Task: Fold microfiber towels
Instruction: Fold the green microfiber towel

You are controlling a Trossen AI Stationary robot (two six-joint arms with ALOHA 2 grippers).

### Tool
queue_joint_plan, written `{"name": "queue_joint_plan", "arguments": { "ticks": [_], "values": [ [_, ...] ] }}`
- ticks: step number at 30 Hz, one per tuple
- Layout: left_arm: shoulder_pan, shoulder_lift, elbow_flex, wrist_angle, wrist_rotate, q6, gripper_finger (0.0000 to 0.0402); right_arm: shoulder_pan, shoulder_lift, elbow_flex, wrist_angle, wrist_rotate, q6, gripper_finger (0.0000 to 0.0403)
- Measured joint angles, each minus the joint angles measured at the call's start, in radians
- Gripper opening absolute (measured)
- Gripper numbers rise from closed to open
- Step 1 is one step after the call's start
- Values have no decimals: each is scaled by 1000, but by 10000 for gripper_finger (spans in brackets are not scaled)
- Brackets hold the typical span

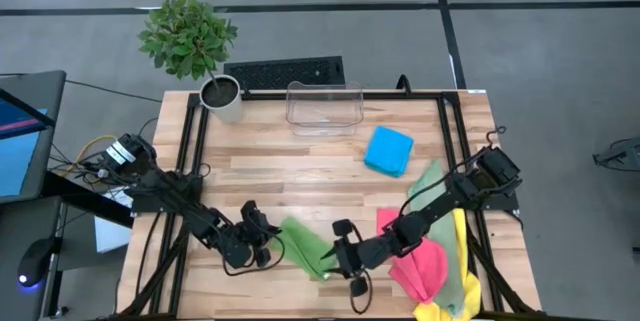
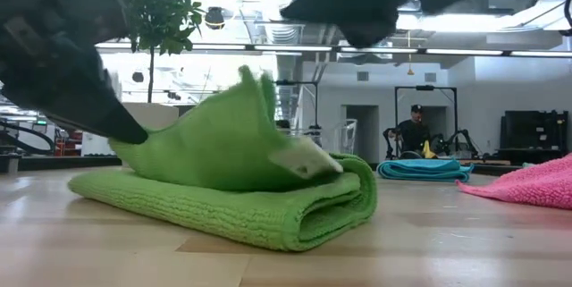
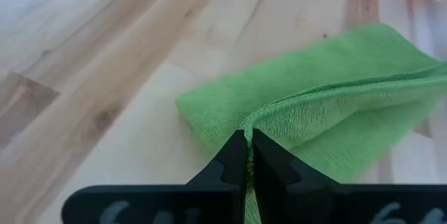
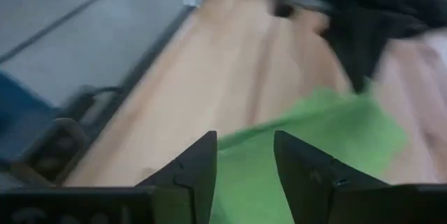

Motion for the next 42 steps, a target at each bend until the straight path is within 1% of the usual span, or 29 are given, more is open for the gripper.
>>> {"name": "queue_joint_plan", "arguments": {
  "ticks": [5,7,10,13,16,21,23,26,29,33,37,40,42],
  "values": [
    [-29,0,0,15,0,-5,0,-48,90,1,142,-1,41,156],
    [-38,0,0,30,0,-5,0,-61,136,1,194,-30,43,151],
    [-48,0,1,57,1,-5,0,-59,182,-1,219,-60,68,143],
    [-57,0,1,77,8,2,0,-48,199,0,223,-59,87,137],
    [-59,0,1,101,44,24,0,-46,202,0,205,-57,95,133],
    [-59,0,1,105,87,13,1,-49,202,0,185,-52,96,132],
    [-59,0,1,115,107,15,7,-50,202,0,177,-51,96,132],
    [-59,0,2,120,123,19,34,-53,202,0,152,-51,103,133],
    [-58,0,2,143,171,45,77,-55,202,0,129,-51,121,134],
    [-59,0,13,206,248,89,143,-57,202,0,106,-51,124,134],
    [-59,0,72,202,367,97,202,-61,202,0,105,-52,123,133],
    [-64,0,108,171,420,89,229,-61,201,-1,104,-51,122,135],
    [-71,0,127,121,405,95,238,-61,178,-3,100,-52,117,137]
  ]
}}
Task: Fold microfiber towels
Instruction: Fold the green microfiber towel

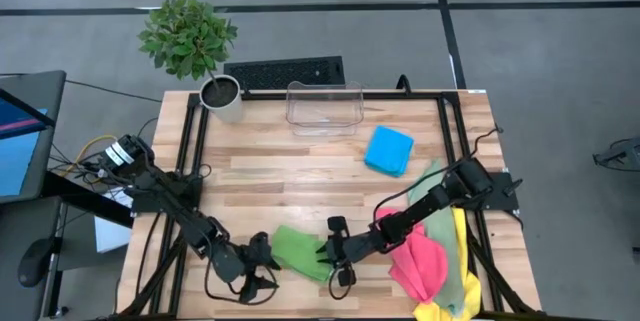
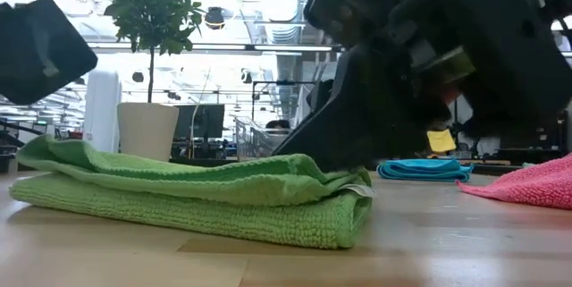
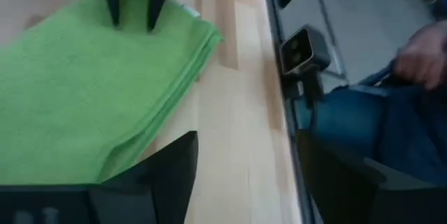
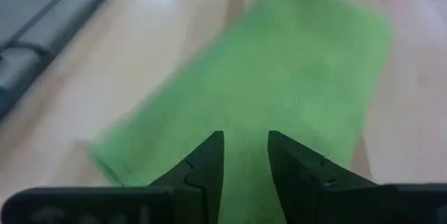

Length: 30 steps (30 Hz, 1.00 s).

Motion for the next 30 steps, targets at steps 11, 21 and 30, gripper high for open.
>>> {"name": "queue_joint_plan", "arguments": {
  "ticks": [11,21,30],
  "values": [
    [-14,21,1,-61,-343,133,230,79,0,15,50,20,-80,144],
    [-6,196,-61,57,-297,24,191,93,14,-87,49,-12,142,121],
    [-4,230,-61,159,-277,48,132,99,-28,-92,13,16,113,118]
  ]
}}
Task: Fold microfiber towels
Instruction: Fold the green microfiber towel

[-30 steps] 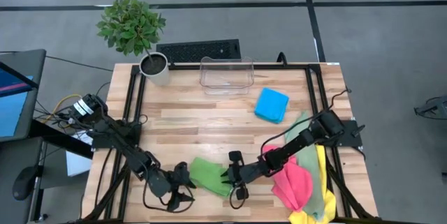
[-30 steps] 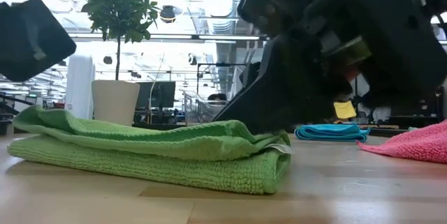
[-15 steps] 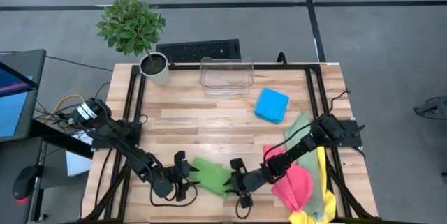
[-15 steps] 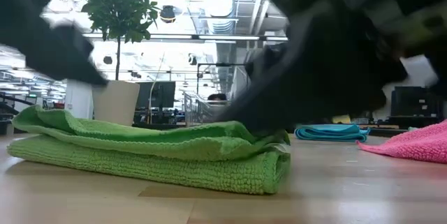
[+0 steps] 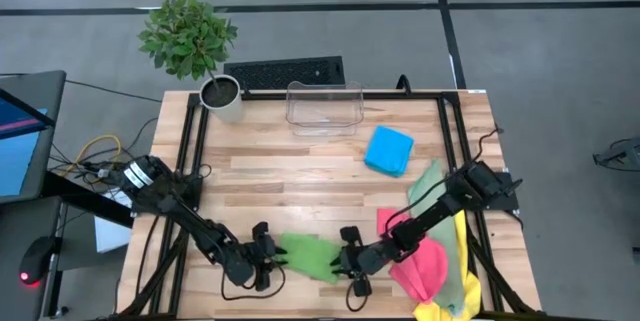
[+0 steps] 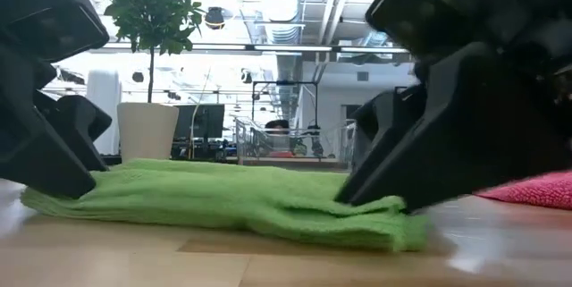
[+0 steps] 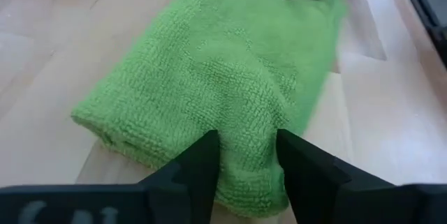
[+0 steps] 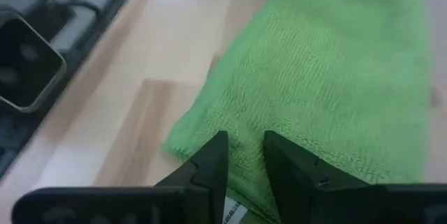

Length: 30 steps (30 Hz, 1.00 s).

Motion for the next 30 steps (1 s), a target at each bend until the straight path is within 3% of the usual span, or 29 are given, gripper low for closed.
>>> {"name": "queue_joint_plan", "arguments": {
  "ticks": [5,8,12,20,30],
  "values": [
    [2,-98,1,-41,6,17,122,19,-103,4,9,95,-99,114],
    [3,-143,0,-67,-69,11,127,24,-106,0,32,174,-156,111],
    [6,-151,0,-61,-173,15,145,-3,-37,3,204,194,-161,107],
    [22,-1,1,43,-185,38,161,-13,115,2,268,199,-35,106],
    [74,117,5,62,-167,-79,153,-22,102,-29,205,197,-10,106]
  ]
}}
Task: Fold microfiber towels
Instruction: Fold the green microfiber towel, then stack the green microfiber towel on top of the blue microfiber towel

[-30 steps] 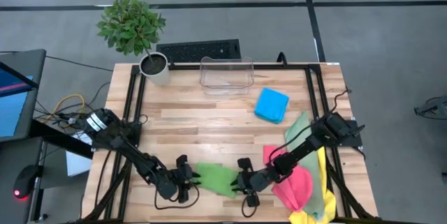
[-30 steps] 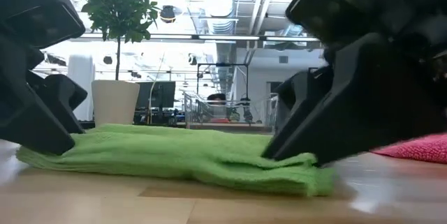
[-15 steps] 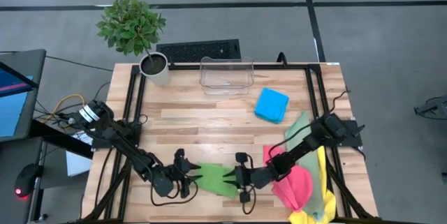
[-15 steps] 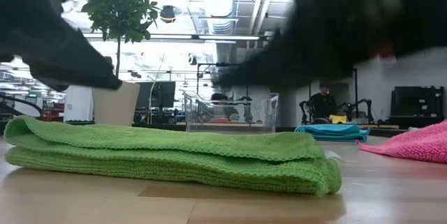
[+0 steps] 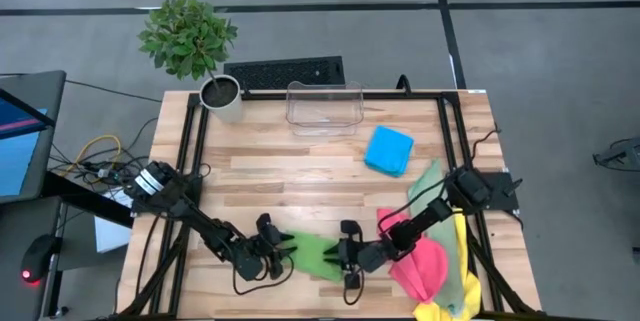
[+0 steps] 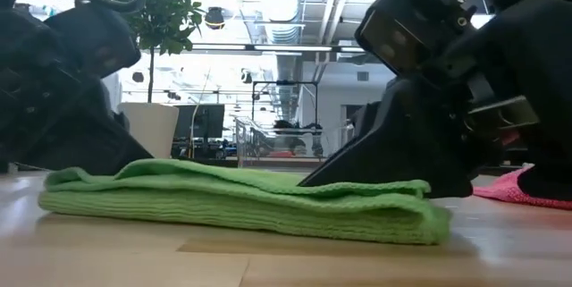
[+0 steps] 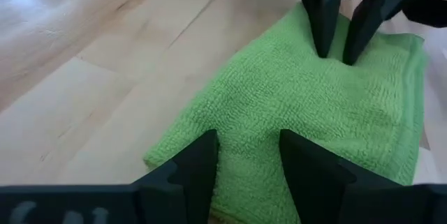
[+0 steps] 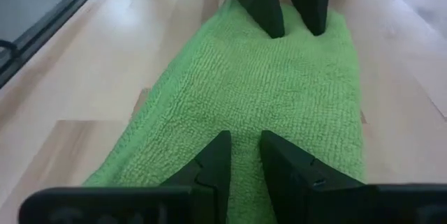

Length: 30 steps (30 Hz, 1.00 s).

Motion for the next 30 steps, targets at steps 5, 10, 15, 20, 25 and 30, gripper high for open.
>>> {"name": "queue_joint_plan", "arguments": {
  "ticks": [5,10,15,20,25,30],
  "values": [
    [31,-27,-2,6,20,35,152,-59,-81,-109,-9,-15,-29,106],
    [118,-27,-2,14,44,80,152,-159,-188,-243,-7,-46,-57,106],
    [237,-34,-5,66,138,177,152,-250,-307,-337,-30,-99,-73,106],
    [302,-107,-9,46,234,228,152,-268,-535,-351,-157,-131,-58,106],
    [325,-267,-5,-5,272,286,170,-266,-778,-292,-454,-127,27,115],
    [354,-472,-6,-198,328,198,219,-268,-903,-171,-884,-124,178,161]
  ]
}}
